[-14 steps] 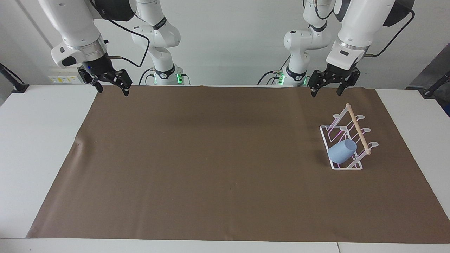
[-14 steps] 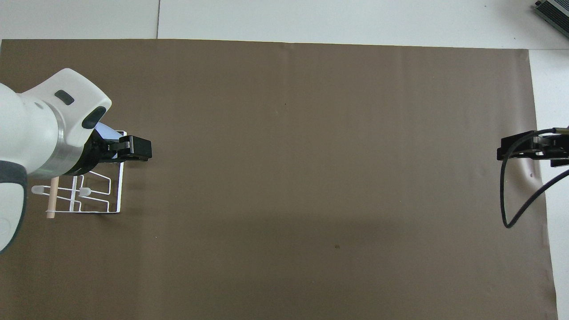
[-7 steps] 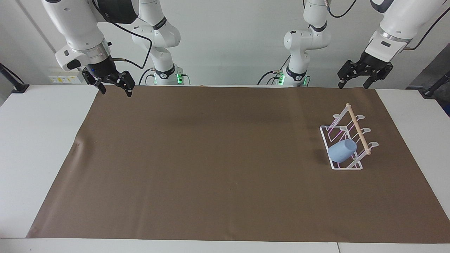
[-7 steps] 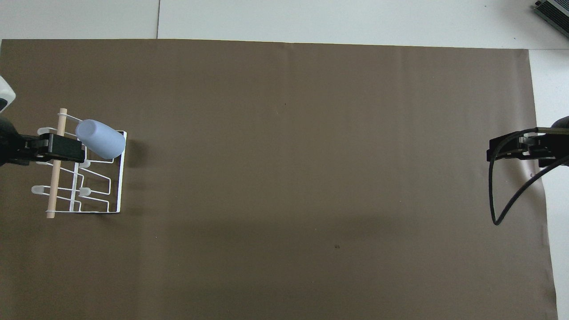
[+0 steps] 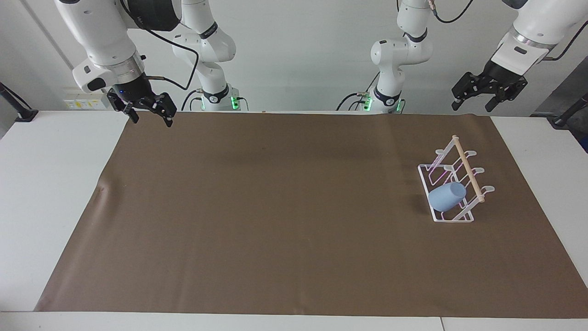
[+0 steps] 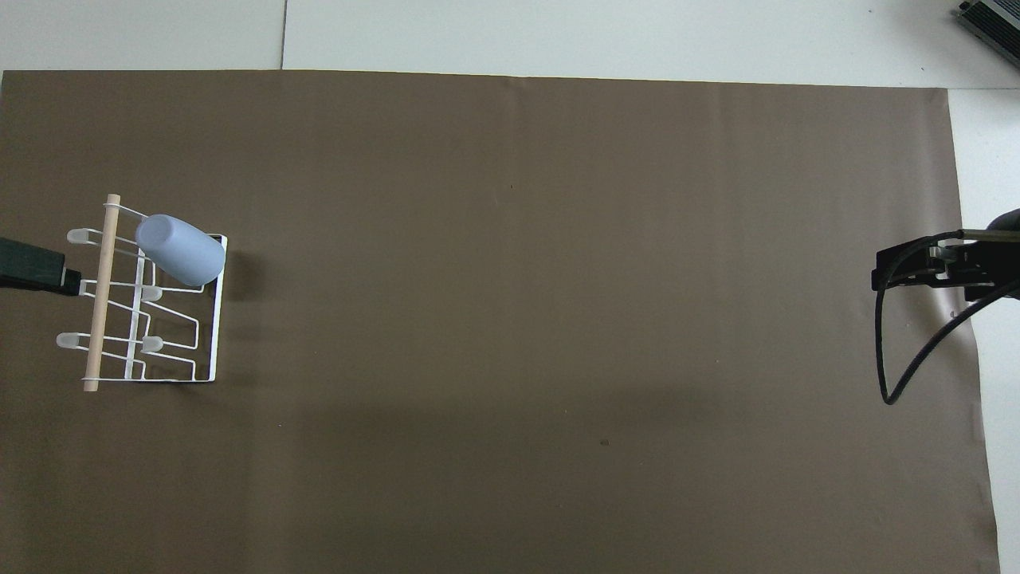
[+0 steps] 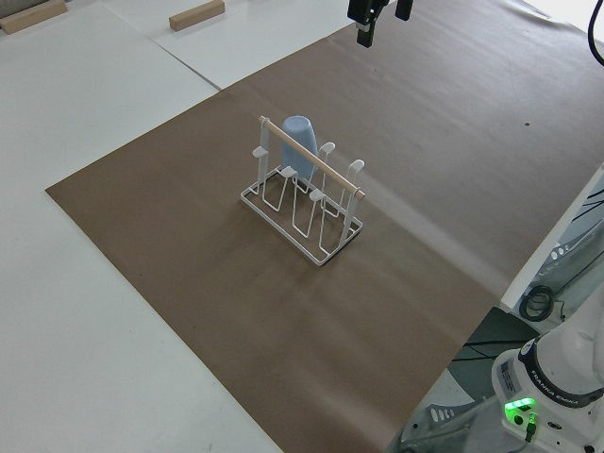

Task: Hang cup on cup holder

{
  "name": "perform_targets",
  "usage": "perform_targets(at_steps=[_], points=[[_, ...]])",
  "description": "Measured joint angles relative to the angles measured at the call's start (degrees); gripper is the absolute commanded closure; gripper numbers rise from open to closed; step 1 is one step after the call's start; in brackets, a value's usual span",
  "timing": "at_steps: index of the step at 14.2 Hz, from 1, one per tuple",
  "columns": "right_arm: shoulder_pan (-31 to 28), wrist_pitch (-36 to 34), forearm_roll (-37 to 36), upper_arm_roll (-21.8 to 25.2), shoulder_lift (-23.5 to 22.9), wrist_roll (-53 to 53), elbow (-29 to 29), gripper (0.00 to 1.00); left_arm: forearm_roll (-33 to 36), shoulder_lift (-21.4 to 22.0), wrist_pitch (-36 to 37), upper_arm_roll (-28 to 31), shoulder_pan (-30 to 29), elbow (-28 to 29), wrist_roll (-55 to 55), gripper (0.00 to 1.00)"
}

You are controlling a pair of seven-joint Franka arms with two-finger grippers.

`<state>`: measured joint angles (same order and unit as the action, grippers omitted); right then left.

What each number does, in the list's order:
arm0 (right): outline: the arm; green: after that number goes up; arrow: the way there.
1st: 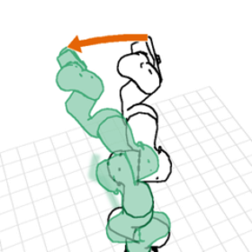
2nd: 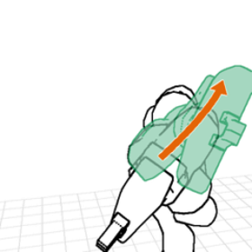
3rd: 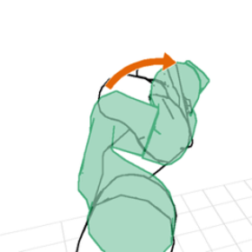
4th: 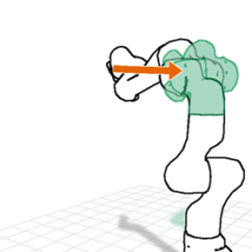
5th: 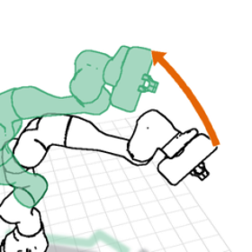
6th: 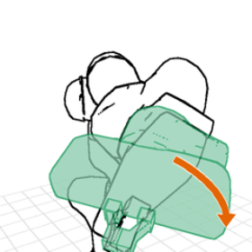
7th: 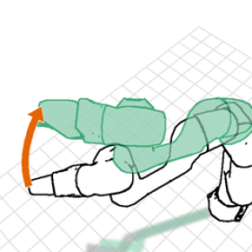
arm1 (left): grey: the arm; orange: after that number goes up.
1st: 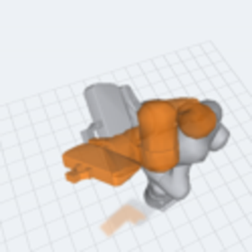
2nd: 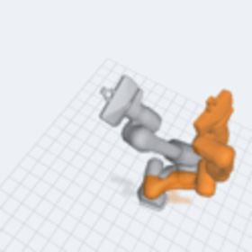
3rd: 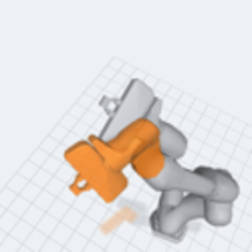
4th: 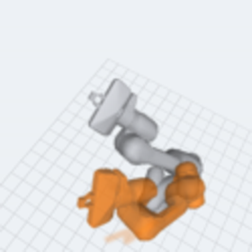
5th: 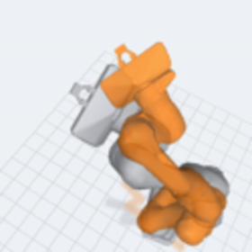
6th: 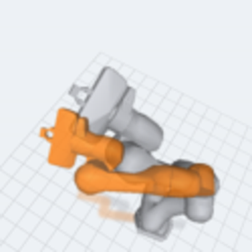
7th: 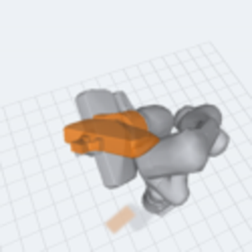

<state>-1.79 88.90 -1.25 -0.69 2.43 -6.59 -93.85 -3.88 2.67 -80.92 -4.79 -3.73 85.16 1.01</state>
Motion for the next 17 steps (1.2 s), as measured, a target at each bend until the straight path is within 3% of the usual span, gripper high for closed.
perform_targets(at_steps=[10,17], points=[[0.0,0.0,0.0,0.0,0.0,0.0,-0.03,0.0,2.9,-0.97,1.15,0.78,-1.85,-2.62,7.8,0.0],[0.0,0.0,0.0,0.0,0.0,0.0,-0.03,0.0,3.11,0.65,1.71,1.85,-1.9,0.24,9.59,0.0]])
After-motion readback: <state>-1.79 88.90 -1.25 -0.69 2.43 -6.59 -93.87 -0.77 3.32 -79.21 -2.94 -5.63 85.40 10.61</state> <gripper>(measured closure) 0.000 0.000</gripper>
